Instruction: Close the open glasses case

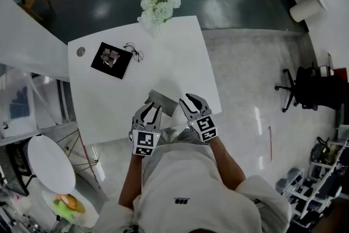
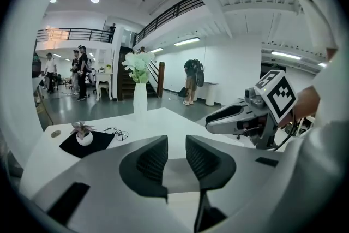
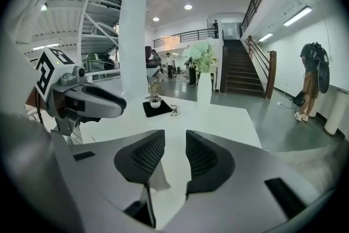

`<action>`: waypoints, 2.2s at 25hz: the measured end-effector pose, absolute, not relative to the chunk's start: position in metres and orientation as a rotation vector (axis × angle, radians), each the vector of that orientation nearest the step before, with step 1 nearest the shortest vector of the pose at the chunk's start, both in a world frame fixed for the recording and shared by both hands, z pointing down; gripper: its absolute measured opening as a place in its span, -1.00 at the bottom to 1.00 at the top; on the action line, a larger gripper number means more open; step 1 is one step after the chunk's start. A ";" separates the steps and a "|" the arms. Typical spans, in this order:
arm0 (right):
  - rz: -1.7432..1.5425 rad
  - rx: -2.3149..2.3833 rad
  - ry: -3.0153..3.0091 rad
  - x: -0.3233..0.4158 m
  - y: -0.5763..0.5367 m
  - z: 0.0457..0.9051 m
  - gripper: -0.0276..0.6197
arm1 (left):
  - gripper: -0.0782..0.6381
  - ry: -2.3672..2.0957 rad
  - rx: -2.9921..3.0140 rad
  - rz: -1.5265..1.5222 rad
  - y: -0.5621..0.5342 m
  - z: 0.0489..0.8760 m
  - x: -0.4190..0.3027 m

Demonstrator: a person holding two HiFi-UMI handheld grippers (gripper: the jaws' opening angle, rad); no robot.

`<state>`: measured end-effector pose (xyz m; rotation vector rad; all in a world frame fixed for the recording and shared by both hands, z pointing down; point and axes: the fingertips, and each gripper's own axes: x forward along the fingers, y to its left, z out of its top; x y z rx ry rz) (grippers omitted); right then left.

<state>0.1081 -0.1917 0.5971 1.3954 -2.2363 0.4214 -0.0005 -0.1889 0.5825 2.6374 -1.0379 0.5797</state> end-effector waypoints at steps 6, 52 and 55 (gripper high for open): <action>0.475 1.351 -2.196 0.110 -0.205 0.620 -0.54 | -0.48 -0.993 2.544 0.576 -0.203 0.610 0.006; 0.552 0.939 -2.247 0.091 -0.212 0.696 -0.58 | -0.49 -1.024 2.295 0.789 -0.198 0.712 0.055; 0.562 0.940 -2.252 0.088 -0.210 0.697 -0.58 | -0.49 -1.023 2.293 0.787 -0.197 0.713 0.053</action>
